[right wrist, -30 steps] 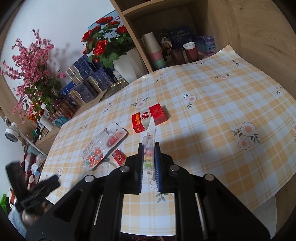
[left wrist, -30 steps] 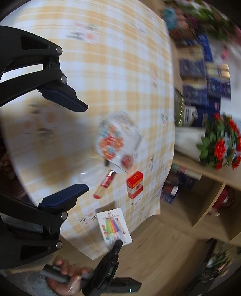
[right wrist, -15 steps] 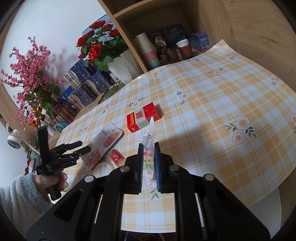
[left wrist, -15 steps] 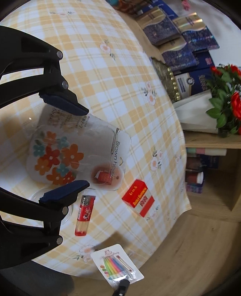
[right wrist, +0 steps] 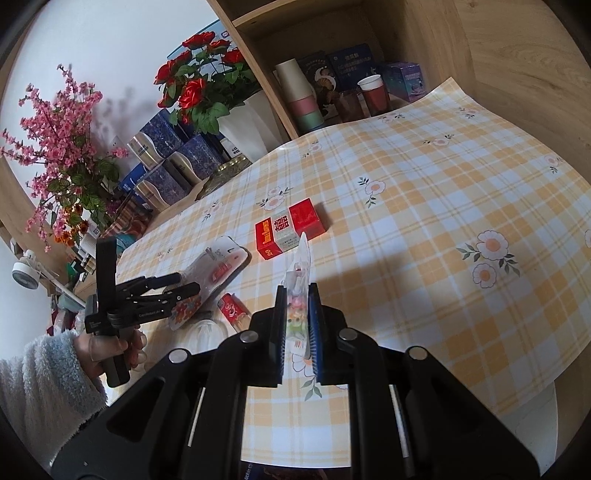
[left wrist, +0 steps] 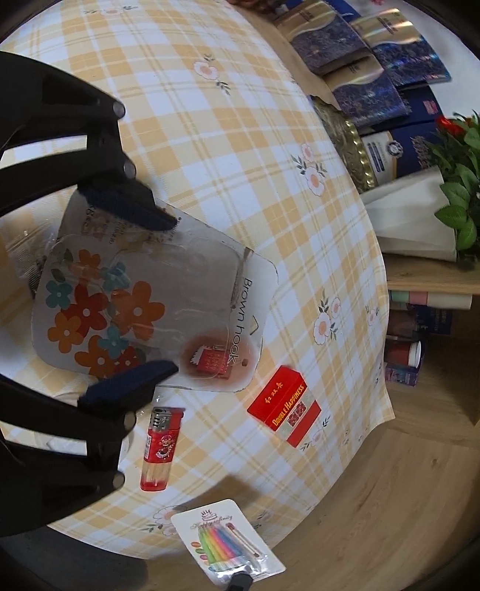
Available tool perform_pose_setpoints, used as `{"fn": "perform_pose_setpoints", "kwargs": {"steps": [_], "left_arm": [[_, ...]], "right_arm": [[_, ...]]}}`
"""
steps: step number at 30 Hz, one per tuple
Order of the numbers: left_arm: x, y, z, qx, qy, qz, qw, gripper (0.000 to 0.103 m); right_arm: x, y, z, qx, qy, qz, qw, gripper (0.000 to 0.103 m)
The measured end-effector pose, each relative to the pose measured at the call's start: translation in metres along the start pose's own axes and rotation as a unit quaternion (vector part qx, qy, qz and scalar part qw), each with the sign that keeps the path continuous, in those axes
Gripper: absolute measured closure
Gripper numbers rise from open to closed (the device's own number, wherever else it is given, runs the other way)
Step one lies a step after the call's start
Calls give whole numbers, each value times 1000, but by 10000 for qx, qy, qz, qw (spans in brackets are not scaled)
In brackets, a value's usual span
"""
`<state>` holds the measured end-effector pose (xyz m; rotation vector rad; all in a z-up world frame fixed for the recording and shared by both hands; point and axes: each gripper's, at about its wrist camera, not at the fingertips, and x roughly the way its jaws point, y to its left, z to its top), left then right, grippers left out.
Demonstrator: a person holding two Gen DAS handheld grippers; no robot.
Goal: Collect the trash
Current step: 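Grasp the clear Brown hook package with the left tool while the right tool holds the card, then drop the hook package into the bin with the left tool while the right tool drops the card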
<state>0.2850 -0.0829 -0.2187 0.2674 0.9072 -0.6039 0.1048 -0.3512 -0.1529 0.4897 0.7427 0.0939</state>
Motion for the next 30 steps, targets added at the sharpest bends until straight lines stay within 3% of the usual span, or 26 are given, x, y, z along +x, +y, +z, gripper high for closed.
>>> {"fn": "perform_pose_setpoints", "kwargs": {"steps": [6, 8, 14, 24, 30], "left_arm": [[7, 0, 8, 48, 53, -184, 9998, 31], [11, 0, 9, 44, 164, -199, 9997, 44], [0, 9, 9, -360, 28, -268, 9990, 48], [-72, 4, 0, -510, -327, -293, 9977, 48], [-128, -8, -24, -916, -573, -692, 9917, 48]], "right_arm": [[2, 0, 1, 13, 1, -28, 10000, 88], [4, -1, 2, 12, 18, -42, 10000, 88], [2, 2, 4, 6, -17, -33, 10000, 88], [-25, 23, 4, -111, -180, 130, 9997, 88], [-54, 41, -8, -259, -258, 267, 9990, 88]]}}
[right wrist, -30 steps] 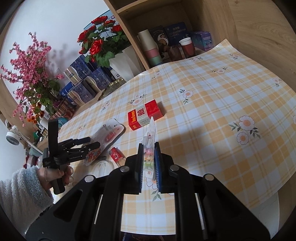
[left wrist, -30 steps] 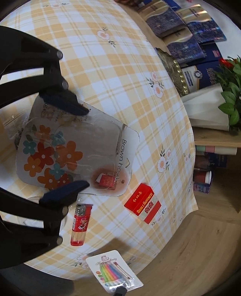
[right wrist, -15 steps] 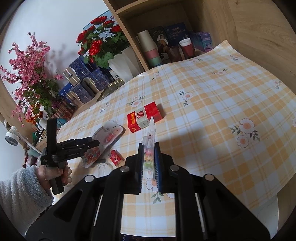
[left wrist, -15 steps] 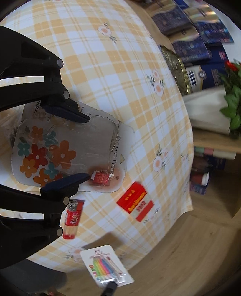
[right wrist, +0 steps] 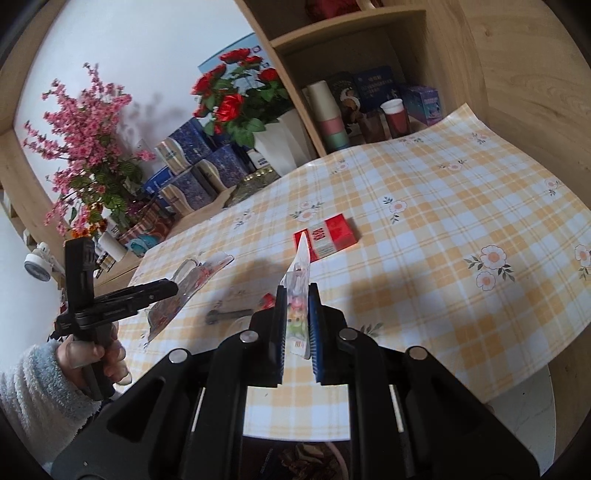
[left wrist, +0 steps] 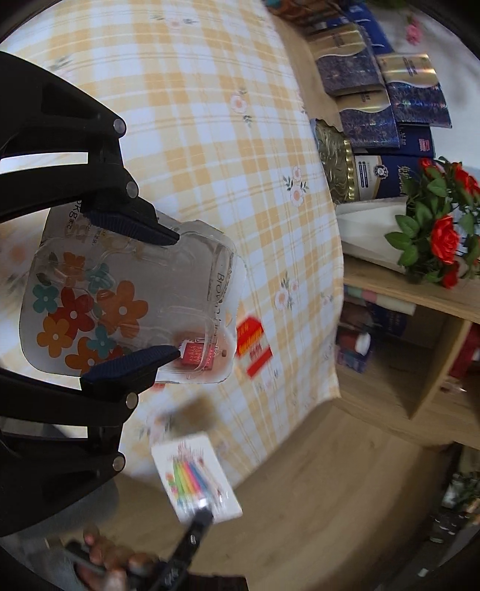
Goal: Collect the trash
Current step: 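Drop the hook package into the bin with the left tool while the right tool drops the card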
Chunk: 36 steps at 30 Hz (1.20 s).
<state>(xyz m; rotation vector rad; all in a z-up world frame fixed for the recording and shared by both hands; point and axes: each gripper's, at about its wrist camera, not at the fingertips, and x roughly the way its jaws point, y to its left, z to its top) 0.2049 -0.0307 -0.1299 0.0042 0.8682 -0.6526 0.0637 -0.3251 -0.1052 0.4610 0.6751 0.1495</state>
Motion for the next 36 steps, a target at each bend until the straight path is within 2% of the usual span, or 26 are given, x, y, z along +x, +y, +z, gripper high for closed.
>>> {"fn": "perform_pose_setpoints", "kwargs": {"steps": [4, 10, 18, 25, 29, 33, 36], "left_arm": [[-42, -31, -29, 162, -52, -507, 9986, 48], [-77, -66, -92, 335, 128, -910, 9952, 48], [-59, -83, -166, 299, 979, -1296, 9863, 48], [-20, -96, -205, 680, 1883, -1181, 9726, 48], [12, -92, -219, 679, 2380, -932, 9644, 48], [32, -85, -225, 569, 2518, -773, 9630, 47], [42, -74, -222, 308, 2493, -713, 9653, 37]], "right_arm": [[-25, 12, -7, -195, -57, 58, 9998, 88], [-55, 18, -23, -315, -54, 92, 9994, 88], [-61, 23, -45, -394, 189, 207, 9988, 88], [-60, 27, -50, -417, 271, 261, 9984, 88], [-58, 28, -51, -442, 302, 255, 9982, 88], [-58, 26, -55, -398, 337, 237, 9984, 88], [-58, 25, -58, -380, 385, 217, 9983, 88]]}}
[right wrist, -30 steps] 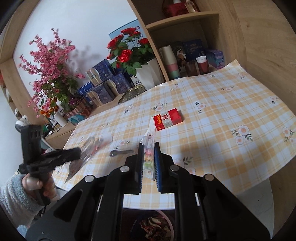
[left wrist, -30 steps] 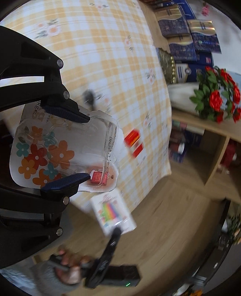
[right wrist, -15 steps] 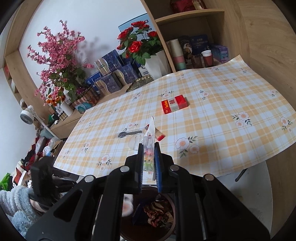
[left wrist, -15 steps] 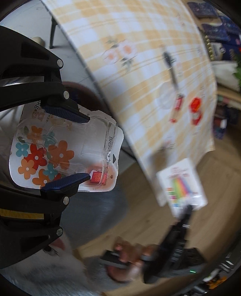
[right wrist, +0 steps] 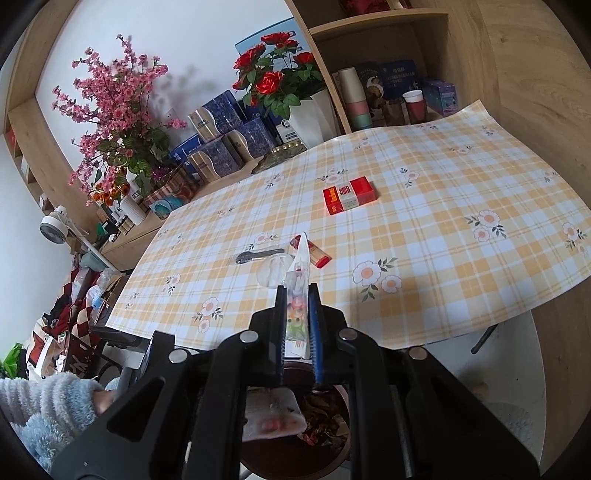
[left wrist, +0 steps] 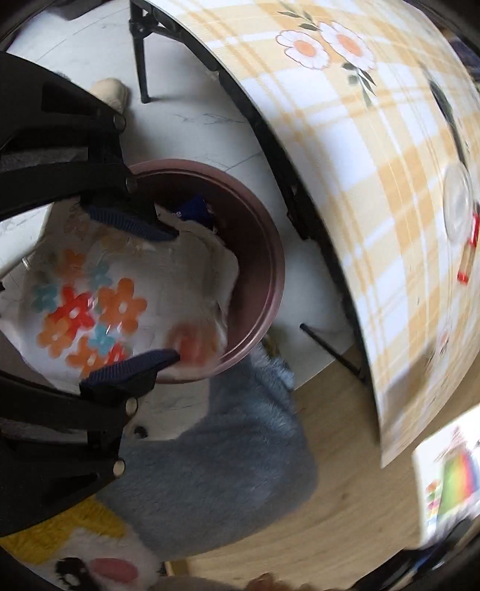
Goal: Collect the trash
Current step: 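Drop the hook package into the bin with the left tool while the right tool drops the card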
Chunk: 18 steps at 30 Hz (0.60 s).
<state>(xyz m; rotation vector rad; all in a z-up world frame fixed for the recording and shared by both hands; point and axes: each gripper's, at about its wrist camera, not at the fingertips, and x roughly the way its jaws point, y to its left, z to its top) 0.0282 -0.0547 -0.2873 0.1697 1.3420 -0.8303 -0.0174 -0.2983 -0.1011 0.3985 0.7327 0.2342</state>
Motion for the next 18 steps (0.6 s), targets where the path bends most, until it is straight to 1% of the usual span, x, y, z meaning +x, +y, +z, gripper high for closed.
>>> {"fn": "perform_pose_setpoints", "kwargs": {"steps": [2, 3, 4, 5, 8, 9, 10, 13, 14, 16, 17, 18], "left_arm": [[-9, 2, 2, -178, -261, -41, 9995, 34], [-16, 1, 2, -241, -438, -41, 9987, 31], [-27, -1, 0, -311, -698, -96, 9970, 28], [-34, -4, 1, -355, -877, -113, 9954, 26], [-63, -12, -6, -499, -1471, 30, 9879, 19], [-72, -13, -8, -574, -1612, 96, 9852, 14], [-83, -16, -13, -656, -1829, 148, 9808, 11], [-106, -22, -23, -810, -2367, 422, 9673, 7], [-114, -25, -29, -903, -2587, 619, 9597, 7], [-128, -27, -39, -1049, -2884, 898, 9475, 6], [-137, -29, -47, -1168, -3091, 1101, 9374, 6], [-141, -31, -52, -1227, -3192, 1211, 9319, 6]], "right_arm": [[0, -1, -3, 6, 52, -4, 10000, 88], [0, -1, -4, 3, 72, -5, 10000, 88], [1, -1, -5, -5, 101, -12, 9999, 88], [1, -1, -7, -7, 136, -18, 9999, 88], [5, 0, -15, 18, 293, 30, 9996, 88], [7, 1, -18, 23, 350, 58, 9994, 88], [9, 4, -22, 7, 438, 99, 9990, 88], [14, 13, -32, -103, 633, 191, 9978, 88], [18, 18, -37, -166, 762, 226, 9967, 88], [23, 25, -45, -253, 935, 260, 9950, 88], [27, 29, -50, -314, 1044, 262, 9937, 88], [30, 32, -55, -355, 1135, 258, 9926, 88]]}}
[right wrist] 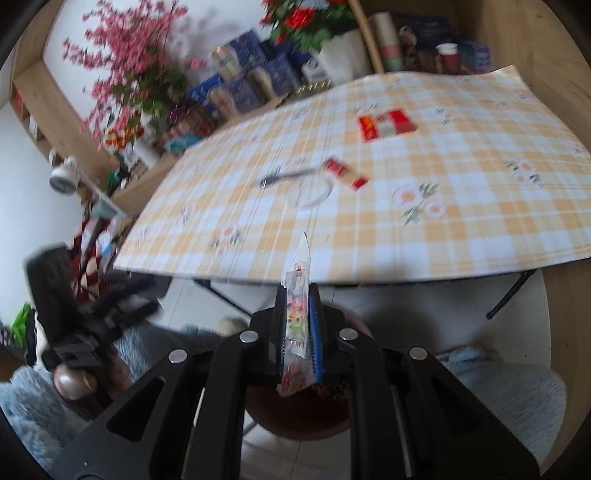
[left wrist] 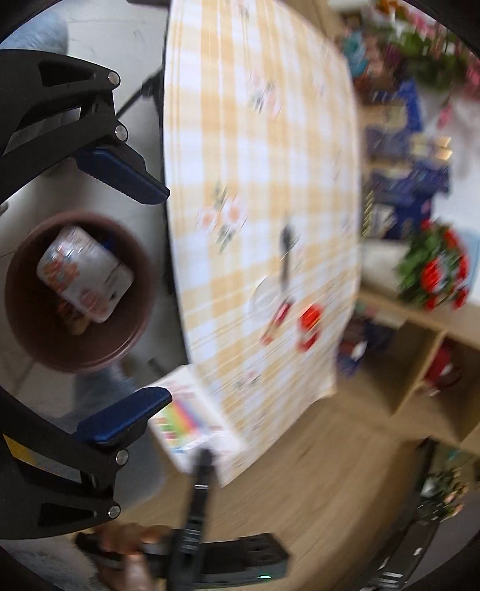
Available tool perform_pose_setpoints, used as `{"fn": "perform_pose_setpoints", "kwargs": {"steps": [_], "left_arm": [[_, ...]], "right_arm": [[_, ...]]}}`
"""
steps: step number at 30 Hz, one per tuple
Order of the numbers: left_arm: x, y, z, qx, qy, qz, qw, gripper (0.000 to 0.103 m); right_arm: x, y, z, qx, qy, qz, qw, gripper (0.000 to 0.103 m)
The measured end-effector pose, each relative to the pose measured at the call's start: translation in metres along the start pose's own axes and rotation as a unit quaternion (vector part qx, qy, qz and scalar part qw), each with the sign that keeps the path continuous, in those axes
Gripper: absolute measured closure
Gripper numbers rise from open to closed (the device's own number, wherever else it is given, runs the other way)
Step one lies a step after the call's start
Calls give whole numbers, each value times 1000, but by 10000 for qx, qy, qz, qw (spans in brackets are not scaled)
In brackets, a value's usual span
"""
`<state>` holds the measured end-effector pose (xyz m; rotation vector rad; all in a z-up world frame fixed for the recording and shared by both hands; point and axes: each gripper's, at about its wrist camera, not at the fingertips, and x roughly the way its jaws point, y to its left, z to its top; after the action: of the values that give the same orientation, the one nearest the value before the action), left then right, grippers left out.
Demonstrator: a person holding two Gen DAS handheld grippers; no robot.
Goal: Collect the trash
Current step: 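Drop the hook package into the bin with the left tool while the right tool drops the card, then raise both open tools from the bin back toward the table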
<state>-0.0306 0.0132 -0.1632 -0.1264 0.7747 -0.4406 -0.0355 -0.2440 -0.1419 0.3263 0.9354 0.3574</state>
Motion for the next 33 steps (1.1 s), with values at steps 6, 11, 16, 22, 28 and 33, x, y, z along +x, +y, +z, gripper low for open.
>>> {"fn": "perform_pose_setpoints", "kwargs": {"steps": [6, 11, 16, 22, 28, 33], "left_arm": [[-32, 7, 4, -107, -562, 718, 9958, 6], [-37, 12, -8, -277, -574, 832, 9945, 6], [-39, 10, -12, -206, -597, 834, 9945, 6], [-35, 15, -14, -300, -535, 837, 9946, 6], [-35, 16, -15, -331, -519, 861, 9944, 6], [-33, 17, -14, -341, -492, 858, 9945, 6]], "right_arm": [[31, 13, -19, -136, 625, -232, 9977, 88], [51, 14, -33, -126, 978, -515, 9938, 88], [62, 10, -41, -119, 1160, -724, 9905, 88], [67, 3, -40, -37, 1231, -842, 9888, 88], [71, -1, -39, 68, 1256, -909, 9879, 88], [75, -2, -38, 214, 1267, -713, 9891, 82]]}}
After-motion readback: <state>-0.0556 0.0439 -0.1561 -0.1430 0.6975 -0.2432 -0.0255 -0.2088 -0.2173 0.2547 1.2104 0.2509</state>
